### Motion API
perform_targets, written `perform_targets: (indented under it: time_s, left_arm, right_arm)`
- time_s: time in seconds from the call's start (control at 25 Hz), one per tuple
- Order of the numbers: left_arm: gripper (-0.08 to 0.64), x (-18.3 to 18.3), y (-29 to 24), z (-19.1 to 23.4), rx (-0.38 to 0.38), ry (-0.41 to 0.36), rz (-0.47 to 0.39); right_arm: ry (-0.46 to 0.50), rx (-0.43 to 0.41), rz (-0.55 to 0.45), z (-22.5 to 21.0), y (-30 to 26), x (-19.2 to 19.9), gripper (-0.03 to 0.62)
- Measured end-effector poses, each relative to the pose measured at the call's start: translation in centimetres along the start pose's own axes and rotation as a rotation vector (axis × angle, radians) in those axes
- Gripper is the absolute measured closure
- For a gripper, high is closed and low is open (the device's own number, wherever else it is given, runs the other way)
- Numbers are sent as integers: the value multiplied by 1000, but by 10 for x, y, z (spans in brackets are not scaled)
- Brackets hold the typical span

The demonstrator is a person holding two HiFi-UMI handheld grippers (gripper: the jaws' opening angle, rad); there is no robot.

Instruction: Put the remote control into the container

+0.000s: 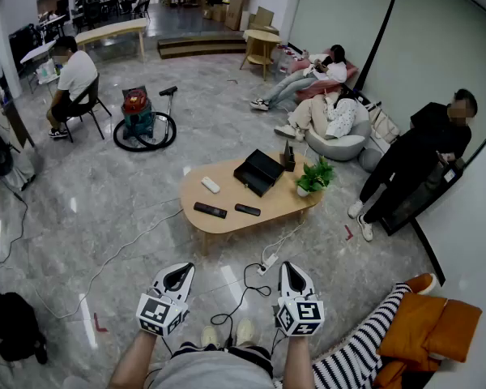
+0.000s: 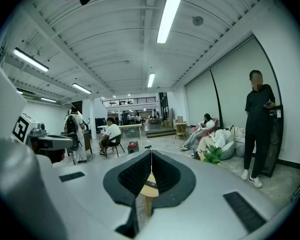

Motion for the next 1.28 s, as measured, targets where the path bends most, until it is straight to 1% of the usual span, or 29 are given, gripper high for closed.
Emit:
perform_targets:
  time_s: [0.2,0.36,0.56,0.68,0.84,0.96,1.08,1.28]
  left_arm:
    - [552,-3,1,4,-8,-1,-3]
    - [552,-7,5,16,-26,3,-10]
    - [552,-11,2,35,-57,17,-19]
    - [552,-15,-11,47,-66,19,-19]
    - [552,-17,-41,65,-81,22,-10]
    - [552,-23,-75,83,-90,21,-5]
    - [552,-32,-114,104,-96,21,1]
    - [551,-54,-189,144,-113,23,3]
  right_arm:
    - [-9,-6,2,3,-6,1,581]
    - [-21,-8,-23,12,-16,-5,581]
    - [3,-56,-17,26,-38,-8,581]
    - [19,-74,-11,27,-59,-7,581]
    - [26,-94,0,16,-95,-1,581]
    - [33,-106,15,0,-134,2,581]
    - [35,-112,23,-17,-179,5,581]
    - [51,-156,40,-42,-271,8,581]
Point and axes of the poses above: the fingertips, and each gripper's own axes: y backward along the fingers, z to its left, x out of its underside, the point moved 4 cm from there along y, backward along the fingers, and after that the axes turned 15 degrees about y, right-handed, at the moved point
